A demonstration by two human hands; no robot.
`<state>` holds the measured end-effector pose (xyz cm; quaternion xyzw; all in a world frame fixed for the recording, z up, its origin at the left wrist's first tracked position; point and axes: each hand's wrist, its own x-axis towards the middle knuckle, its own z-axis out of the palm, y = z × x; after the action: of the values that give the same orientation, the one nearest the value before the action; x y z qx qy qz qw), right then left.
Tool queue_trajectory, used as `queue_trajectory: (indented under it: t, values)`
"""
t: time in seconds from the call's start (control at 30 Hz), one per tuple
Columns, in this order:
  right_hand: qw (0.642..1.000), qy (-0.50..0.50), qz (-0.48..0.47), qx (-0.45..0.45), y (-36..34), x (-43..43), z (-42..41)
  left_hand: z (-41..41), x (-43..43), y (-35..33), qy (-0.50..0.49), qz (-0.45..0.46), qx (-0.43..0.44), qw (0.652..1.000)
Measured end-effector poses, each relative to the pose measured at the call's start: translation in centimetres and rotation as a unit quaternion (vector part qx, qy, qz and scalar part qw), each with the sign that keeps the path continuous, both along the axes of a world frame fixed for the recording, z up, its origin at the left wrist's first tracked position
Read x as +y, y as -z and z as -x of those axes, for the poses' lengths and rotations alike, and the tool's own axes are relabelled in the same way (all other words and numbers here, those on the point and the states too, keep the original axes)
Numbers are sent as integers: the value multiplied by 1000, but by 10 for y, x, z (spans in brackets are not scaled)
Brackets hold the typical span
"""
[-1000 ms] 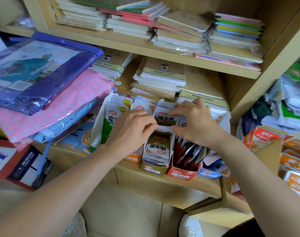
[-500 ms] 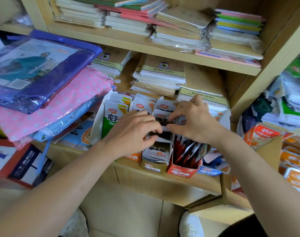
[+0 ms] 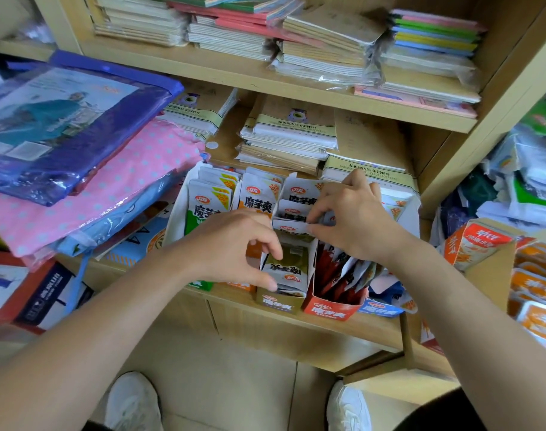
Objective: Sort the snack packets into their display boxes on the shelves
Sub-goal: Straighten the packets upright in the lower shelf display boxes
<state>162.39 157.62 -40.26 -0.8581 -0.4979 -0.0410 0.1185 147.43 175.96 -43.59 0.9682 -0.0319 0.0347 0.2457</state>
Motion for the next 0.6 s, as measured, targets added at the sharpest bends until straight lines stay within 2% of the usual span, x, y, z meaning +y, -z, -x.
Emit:
queue_trajectory:
  t: [0.2,0.3,0.47,0.6]
  values:
    - [1000,-5,-10,6,1,-1,0,-3,-3,4,-1,-12,-57,998]
    - [1000,-1,-16,0,2,0,-1,-4,-4,6,18,-59,-34,998]
    - [1000,3,-29,-5,4,0,-1,-8,-11,8,52,-127,-88,987]
    - [999,3,-36,4,4,0,-2,-9,-11,5,-21,-63,-138,988]
